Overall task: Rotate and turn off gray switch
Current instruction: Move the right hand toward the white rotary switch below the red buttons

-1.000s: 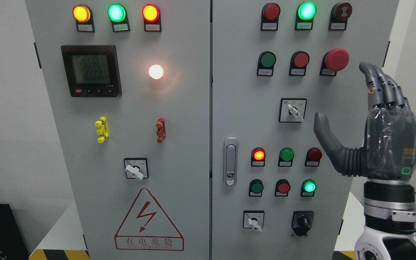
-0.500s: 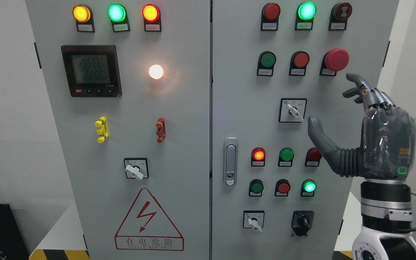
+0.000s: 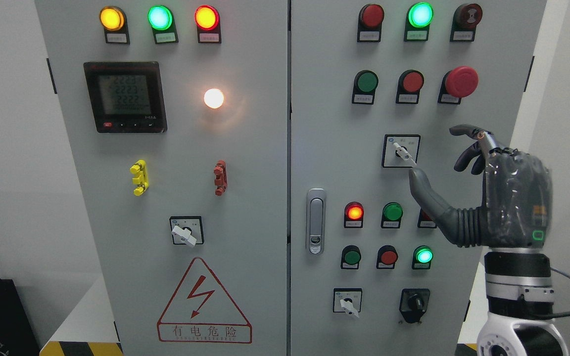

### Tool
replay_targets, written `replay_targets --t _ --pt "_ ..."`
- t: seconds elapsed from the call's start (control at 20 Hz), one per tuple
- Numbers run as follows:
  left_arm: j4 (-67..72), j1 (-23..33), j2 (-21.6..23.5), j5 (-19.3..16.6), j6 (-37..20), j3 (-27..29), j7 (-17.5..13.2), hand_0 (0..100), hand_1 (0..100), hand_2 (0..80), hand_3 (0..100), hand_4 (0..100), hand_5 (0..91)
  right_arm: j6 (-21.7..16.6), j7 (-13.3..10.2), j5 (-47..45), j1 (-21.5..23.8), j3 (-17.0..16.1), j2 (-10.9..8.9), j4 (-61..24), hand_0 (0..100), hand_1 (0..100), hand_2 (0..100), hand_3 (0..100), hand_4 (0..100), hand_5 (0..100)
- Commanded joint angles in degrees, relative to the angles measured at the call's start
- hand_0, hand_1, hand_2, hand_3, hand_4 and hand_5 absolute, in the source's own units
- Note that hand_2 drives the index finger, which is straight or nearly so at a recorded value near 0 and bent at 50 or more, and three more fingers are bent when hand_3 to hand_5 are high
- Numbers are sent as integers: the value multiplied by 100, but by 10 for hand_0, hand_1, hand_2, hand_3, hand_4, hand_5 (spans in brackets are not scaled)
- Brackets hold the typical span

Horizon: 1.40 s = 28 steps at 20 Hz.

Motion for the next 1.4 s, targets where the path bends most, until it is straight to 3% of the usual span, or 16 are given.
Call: replay_targets --t 0.0,0.15,0.35,0.7,1.05,1.35 --pt "-141 -53 -2 114 -1 44 -1 120 389 0 0 0 0 45 8 -71 59 -97 58 19 90 275 367 846 928 1000" --pt "-141 -53 6 114 -1 44 -1 120 389 0 0 0 0 54 8 -62 86 -79 216 98 90 274 386 851 933 1000" --pt "-141 -53 -2 114 -1 44 -1 120 389 0 0 0 0 133 -18 -62 77 -62 226 247 89 276 432 857 935 1000" --pt "-141 -53 -2 114 -1 44 -1 120 389 0 0 0 0 142 -519 -53 42 -9 454 669 94 358 446 866 938 1000" --pt "-141 -53 -2 114 -1 44 -1 120 389 0 0 0 0 142 -537 -62 50 0 533 740 90 376 423 1000 986 1000" --pt "-141 -53 -2 114 -1 44 -1 120 389 0 0 0 0 238 -537 -62 -20 -18 586 819 92 386 447 1000 1000 1000"
